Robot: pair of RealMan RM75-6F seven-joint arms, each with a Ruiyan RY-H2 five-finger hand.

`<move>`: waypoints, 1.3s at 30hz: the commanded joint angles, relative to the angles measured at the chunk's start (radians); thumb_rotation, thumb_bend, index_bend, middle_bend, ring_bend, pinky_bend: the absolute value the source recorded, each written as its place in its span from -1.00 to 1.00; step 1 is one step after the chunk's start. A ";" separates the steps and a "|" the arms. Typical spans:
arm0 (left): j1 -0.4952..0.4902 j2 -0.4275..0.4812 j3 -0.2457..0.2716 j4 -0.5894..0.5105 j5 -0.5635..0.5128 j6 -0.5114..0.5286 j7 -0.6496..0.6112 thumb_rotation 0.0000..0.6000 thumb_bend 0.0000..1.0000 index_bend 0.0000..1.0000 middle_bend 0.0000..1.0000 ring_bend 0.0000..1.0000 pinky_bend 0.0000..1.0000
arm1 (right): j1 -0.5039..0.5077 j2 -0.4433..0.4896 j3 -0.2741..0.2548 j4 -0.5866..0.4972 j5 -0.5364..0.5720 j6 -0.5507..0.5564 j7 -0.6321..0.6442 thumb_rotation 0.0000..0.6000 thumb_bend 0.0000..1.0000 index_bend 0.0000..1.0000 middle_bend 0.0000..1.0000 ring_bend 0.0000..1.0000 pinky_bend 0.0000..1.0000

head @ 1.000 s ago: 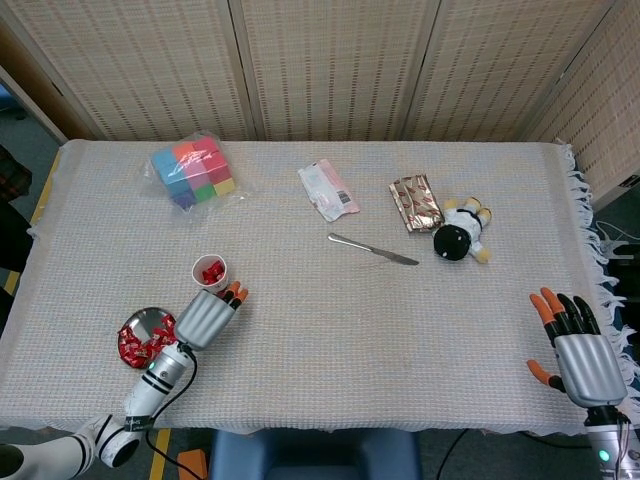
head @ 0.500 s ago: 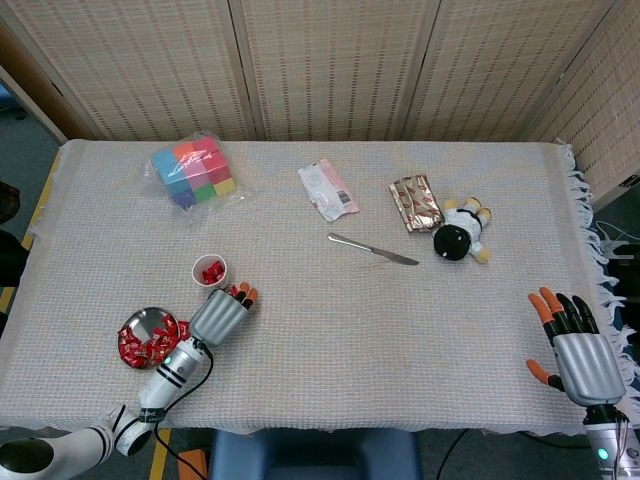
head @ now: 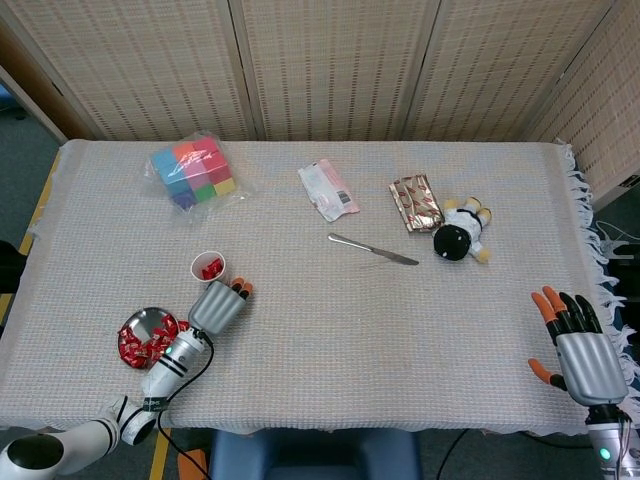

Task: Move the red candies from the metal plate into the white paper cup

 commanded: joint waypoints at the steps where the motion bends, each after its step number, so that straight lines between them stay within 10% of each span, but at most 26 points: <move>1: 0.002 -0.004 0.003 0.008 -0.005 -0.007 -0.003 1.00 0.00 -0.40 -0.29 0.85 1.00 | -0.001 0.002 -0.003 -0.001 -0.006 0.002 0.004 1.00 -0.77 -1.00 -1.00 -1.00 -1.00; 39: 0.082 0.059 0.052 -0.072 0.048 0.149 -0.009 1.00 0.03 -0.06 0.12 0.85 1.00 | -0.006 0.012 -0.012 -0.004 -0.030 0.009 0.022 1.00 -0.77 -1.00 -1.00 -1.00 -1.00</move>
